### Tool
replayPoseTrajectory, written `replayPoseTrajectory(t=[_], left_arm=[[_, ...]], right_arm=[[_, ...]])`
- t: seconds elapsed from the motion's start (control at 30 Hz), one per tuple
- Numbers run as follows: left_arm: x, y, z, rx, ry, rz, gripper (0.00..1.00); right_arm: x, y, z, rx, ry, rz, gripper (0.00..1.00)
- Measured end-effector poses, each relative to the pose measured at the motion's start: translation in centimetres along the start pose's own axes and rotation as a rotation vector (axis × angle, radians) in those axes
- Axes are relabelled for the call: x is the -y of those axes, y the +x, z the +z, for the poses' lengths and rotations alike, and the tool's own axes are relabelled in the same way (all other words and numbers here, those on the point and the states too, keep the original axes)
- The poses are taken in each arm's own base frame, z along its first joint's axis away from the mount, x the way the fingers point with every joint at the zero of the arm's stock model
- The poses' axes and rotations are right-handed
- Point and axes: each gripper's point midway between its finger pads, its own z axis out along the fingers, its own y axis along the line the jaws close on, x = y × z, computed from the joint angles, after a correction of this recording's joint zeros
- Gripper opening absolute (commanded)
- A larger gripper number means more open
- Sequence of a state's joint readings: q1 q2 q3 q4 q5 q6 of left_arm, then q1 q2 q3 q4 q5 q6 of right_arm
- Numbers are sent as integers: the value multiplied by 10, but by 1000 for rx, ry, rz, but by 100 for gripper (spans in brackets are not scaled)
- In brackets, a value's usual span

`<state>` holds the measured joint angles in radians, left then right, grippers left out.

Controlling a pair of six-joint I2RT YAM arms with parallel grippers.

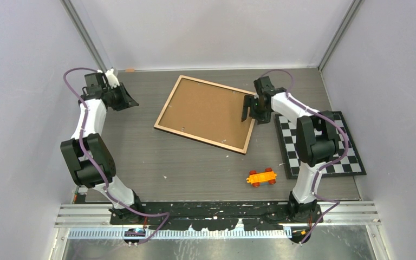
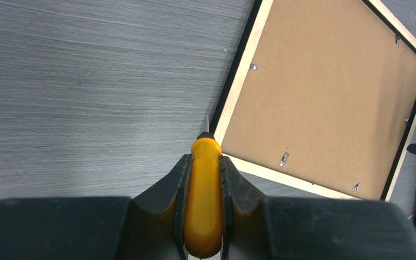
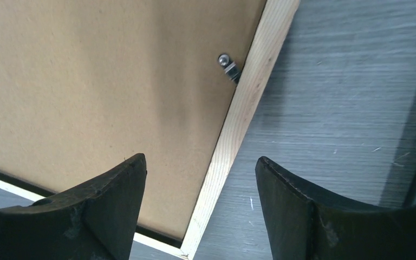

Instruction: Take the photo out of the frame

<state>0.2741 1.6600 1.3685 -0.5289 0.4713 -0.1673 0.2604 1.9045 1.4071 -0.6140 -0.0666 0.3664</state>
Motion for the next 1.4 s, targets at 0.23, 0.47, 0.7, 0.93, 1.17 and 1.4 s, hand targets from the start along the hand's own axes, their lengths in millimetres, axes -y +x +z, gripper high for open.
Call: replayPoseTrajectory(t=[0.23, 0.47, 0.7, 0.93, 1.17, 1.4], left_arm=[[2, -1, -4, 8, -1, 11, 0], [2, -1, -8, 17, -5, 18, 0], [3, -1, -9, 19, -5, 26, 0], [2, -1, -9, 19, -5, 46, 0], [1, 1, -10, 16, -5, 66, 0], [3, 3, -9, 11, -2, 86, 0]], right_arm=[[-8, 29, 8, -59, 7, -37, 52], [-1, 41, 14, -68, 95, -105, 29], [7, 46, 15, -87, 109, -110, 1], [8, 46, 13, -105, 79, -198, 1], [23, 33, 13, -177, 49, -246, 1], [17, 12, 23, -191, 29, -251, 2]])
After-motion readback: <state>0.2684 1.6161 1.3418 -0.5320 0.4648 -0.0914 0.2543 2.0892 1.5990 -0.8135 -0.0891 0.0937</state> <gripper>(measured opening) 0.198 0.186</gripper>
